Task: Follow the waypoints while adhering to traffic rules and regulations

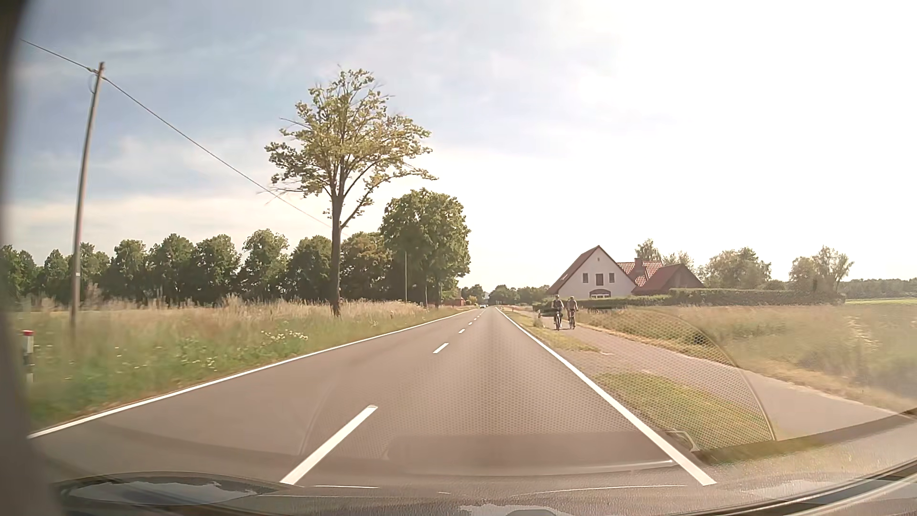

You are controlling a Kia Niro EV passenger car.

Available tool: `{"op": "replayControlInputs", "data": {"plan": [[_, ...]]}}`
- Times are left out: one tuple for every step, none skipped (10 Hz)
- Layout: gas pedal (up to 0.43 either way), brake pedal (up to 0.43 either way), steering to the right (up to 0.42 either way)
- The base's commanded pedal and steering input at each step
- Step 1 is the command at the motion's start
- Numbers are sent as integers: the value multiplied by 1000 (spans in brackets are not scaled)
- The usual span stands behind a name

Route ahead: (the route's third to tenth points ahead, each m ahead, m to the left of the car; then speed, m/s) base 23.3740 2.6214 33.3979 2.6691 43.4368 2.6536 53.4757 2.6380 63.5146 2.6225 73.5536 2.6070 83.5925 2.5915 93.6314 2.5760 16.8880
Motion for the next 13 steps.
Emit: {"op": "replayControlInputs", "data": {"plan": [[248,0,-2],[248,0,-2],[248,0,-2],[248,0,-2],[248,0,-2],[248,0,-2],[248,0,-2],[248,0,-1],[248,0,-1],[248,0,-1],[248,0,-1],[248,0,0],[248,0,0]]}}
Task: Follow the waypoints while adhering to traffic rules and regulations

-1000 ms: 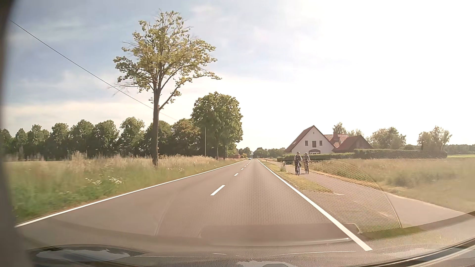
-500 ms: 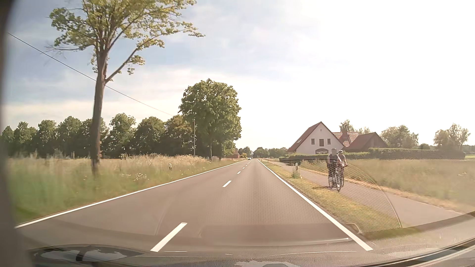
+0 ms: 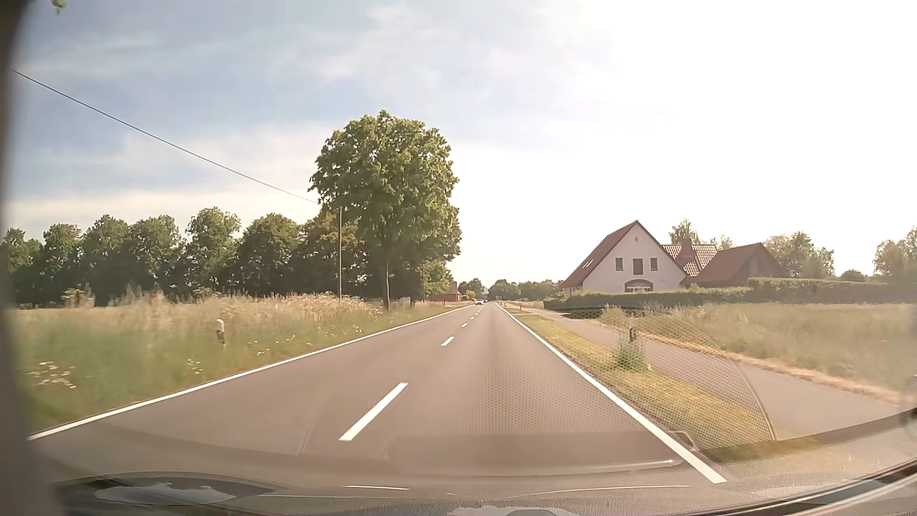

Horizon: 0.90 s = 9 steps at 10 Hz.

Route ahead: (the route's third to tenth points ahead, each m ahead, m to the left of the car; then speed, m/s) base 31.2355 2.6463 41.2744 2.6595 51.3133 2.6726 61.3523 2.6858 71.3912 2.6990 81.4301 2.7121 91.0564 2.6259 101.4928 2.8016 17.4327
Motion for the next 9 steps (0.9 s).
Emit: {"op": "replayControlInputs", "data": {"plan": [[248,0,0],[248,0,0],[248,0,0],[248,0,0],[248,0,0],[248,0,0],[248,0,0],[248,0,0],[248,0,0]]}}
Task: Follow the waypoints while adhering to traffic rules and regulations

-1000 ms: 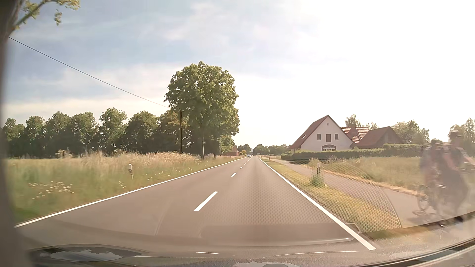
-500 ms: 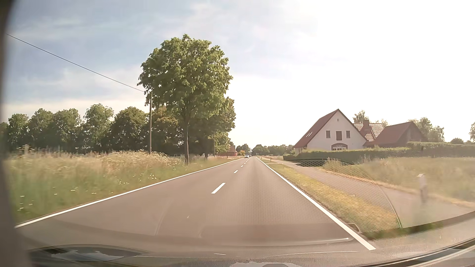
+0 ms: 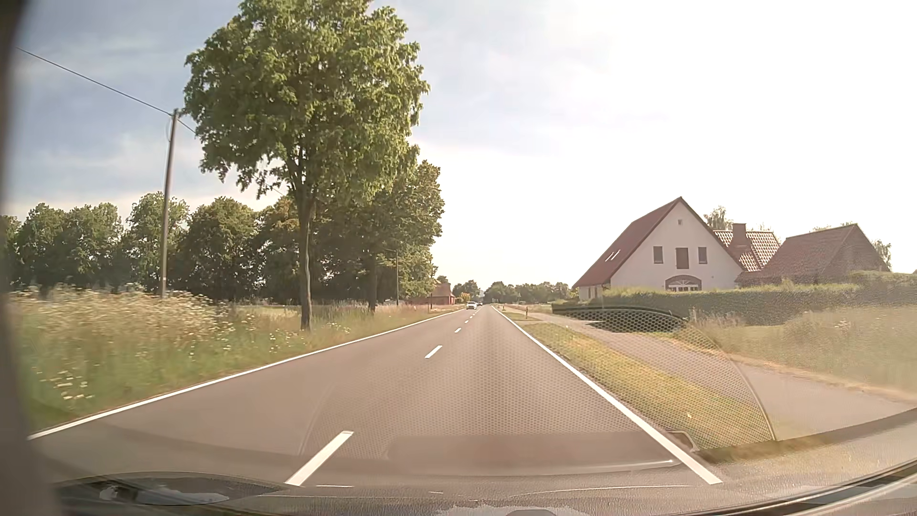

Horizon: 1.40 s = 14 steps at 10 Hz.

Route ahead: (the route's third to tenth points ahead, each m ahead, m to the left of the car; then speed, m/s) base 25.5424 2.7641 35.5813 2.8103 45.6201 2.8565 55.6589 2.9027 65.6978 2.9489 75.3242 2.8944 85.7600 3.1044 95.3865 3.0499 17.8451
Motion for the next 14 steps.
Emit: {"op": "replayControlInputs", "data": {"plan": [[248,0,0],[248,0,-1],[248,0,-1],[248,0,-2],[248,0,-2],[248,0,-2],[248,0,-2],[248,0,-2],[248,0,-2],[248,0,-2],[248,0,-3],[248,0,-2],[248,0,-3],[248,0,-3]]}}
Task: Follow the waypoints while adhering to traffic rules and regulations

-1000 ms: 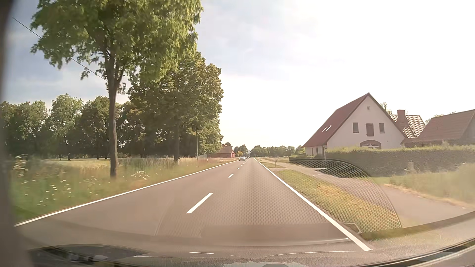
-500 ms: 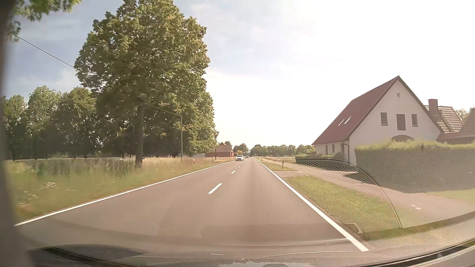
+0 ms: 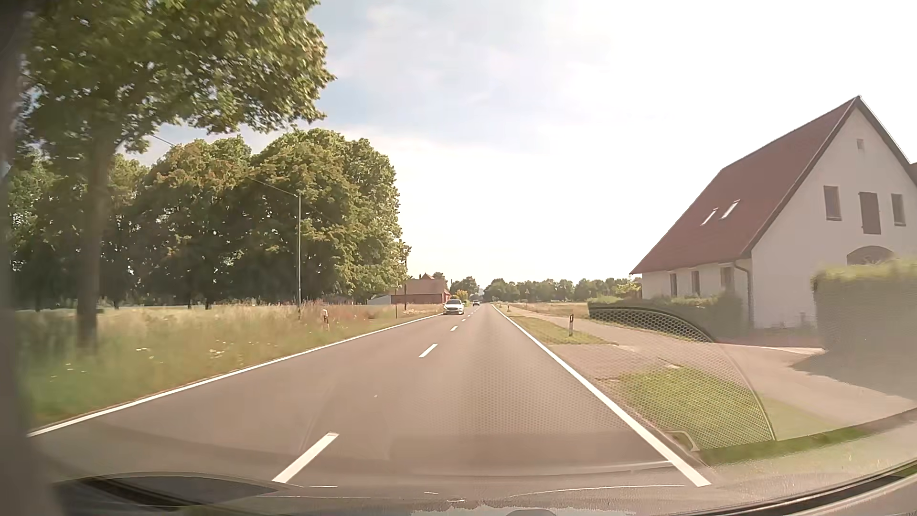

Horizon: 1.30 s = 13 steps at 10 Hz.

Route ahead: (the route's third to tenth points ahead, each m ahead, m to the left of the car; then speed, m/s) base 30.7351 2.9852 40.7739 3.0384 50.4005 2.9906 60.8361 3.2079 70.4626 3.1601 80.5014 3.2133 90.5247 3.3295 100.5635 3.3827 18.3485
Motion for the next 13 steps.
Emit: {"op": "replayControlInputs", "data": {"plan": [[248,0,-4],[248,0,-4],[248,0,-4],[248,0,-4],[248,0,-4],[248,0,-4],[248,0,-4],[248,0,-3],[240,0,-3],[240,0,-3],[240,0,-3],[240,0,-3],[228,0,-3]]}}
